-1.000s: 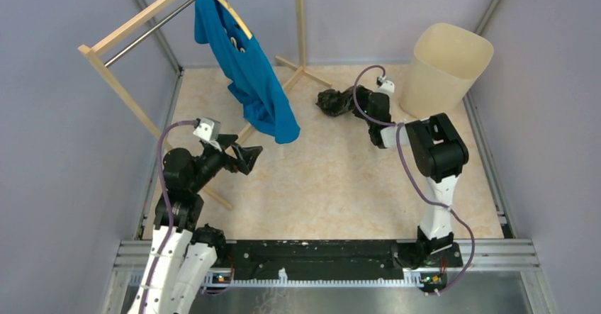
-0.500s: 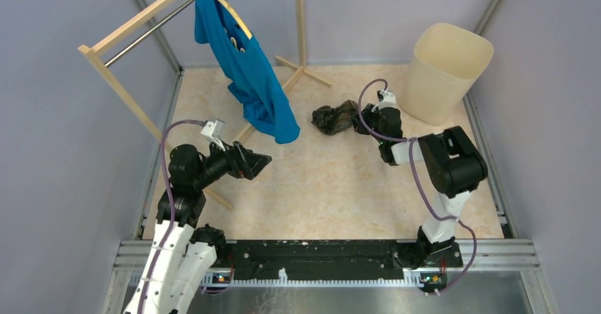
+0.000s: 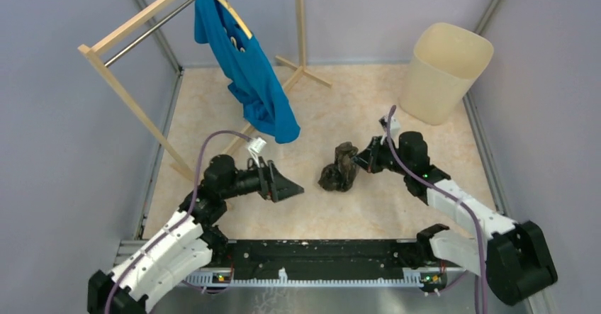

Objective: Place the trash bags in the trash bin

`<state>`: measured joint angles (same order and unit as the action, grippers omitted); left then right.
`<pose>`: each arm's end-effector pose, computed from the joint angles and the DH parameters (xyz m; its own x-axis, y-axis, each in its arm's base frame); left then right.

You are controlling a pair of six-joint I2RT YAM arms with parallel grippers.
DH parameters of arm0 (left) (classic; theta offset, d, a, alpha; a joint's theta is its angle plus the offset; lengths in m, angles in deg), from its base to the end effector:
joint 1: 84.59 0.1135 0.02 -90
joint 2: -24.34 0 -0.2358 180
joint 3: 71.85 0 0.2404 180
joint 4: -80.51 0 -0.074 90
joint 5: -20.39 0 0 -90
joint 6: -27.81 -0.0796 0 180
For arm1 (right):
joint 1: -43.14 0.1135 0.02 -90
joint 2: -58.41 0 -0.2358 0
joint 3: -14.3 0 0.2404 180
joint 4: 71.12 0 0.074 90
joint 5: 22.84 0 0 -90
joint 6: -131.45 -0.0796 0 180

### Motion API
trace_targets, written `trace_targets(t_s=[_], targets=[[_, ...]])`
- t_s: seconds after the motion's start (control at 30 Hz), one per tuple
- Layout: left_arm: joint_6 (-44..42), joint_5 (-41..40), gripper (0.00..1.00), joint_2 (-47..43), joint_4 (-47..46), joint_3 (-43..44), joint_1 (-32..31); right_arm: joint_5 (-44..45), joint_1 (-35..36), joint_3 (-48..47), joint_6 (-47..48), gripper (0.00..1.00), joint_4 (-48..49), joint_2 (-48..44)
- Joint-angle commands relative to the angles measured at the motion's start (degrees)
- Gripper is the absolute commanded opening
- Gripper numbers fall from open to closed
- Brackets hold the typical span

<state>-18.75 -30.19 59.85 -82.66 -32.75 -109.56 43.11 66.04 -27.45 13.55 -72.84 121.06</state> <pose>0.1599 -0.1302 0.2345 -0.7603 -0.2319 -0.6068 0.5009 0.3855 -0.7749 0.2376 0.1356 0.1808 -0.6416 0.1929 -0.7424 -0.4545 0.6841 0.5705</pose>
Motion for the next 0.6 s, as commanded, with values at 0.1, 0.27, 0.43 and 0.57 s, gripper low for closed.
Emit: trace_targets(t_s=[0.1, 0.27, 0.43, 0.57], targets=[[4.5, -23.3, 0.98, 11.6, -12.0, 1.6, -29.4, -13.4, 0.5, 4.8, -5.3, 0.00, -12.4, -16.5], [-0.5, -34.4, 0.98, 22.0, -5.5, 9.8, -38.3, -14.4, 0.5, 6.5, -8.4, 0.00, -13.9, -24.1], [-2.9, -38.8, 0.96, 29.0, -3.2, 13.1, -38.8, -17.1, 0.5, 8.0, -12.3, 0.00, -10.2, -26.4], [-5.3, -42.1, 0.94, 32.7, -3.8, 14.8, -38.7, -17.1, 0.5, 8.2, -12.9, 0.00, -11.3, -27.4]])
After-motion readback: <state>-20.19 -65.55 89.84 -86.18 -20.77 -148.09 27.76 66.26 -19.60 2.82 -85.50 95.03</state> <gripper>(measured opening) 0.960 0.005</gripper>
